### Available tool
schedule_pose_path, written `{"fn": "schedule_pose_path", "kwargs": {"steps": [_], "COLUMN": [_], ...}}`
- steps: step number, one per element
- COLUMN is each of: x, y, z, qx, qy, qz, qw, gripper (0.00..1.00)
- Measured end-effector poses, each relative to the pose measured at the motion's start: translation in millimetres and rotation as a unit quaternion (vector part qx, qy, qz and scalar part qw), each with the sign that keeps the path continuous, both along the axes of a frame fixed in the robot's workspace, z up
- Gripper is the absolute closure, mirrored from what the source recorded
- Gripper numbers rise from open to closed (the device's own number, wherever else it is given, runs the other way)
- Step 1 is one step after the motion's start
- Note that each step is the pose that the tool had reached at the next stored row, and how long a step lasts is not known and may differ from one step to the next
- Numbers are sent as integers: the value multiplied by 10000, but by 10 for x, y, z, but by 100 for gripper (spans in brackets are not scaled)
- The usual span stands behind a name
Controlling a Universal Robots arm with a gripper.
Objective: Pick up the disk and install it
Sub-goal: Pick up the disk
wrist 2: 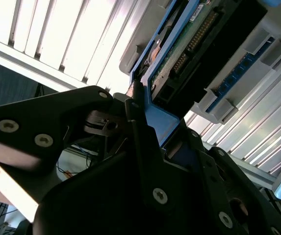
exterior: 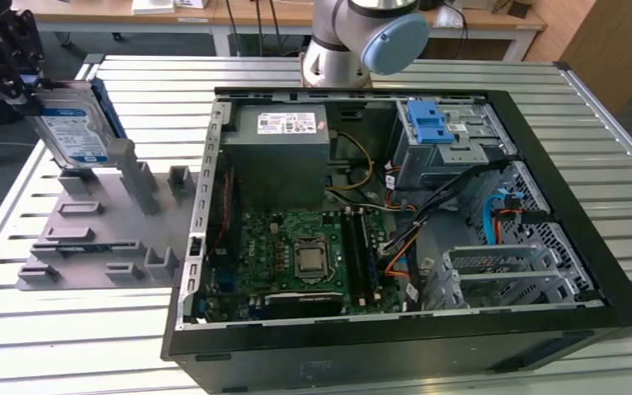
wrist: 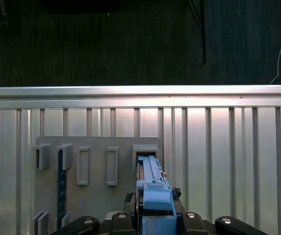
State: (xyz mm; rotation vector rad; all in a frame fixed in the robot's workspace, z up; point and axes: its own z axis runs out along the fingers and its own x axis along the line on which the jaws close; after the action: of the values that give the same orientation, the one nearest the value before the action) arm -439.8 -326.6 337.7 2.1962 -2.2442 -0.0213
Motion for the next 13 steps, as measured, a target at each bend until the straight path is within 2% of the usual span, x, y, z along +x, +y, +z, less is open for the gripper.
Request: {"fn": "schedule_pose_path", "kwargs": {"steps": [13], "x": [0], "y": [2], "z": [69], "qx": [0], "qy": [0], "qz": [0], "qw": [10000], "gripper": [64]}}
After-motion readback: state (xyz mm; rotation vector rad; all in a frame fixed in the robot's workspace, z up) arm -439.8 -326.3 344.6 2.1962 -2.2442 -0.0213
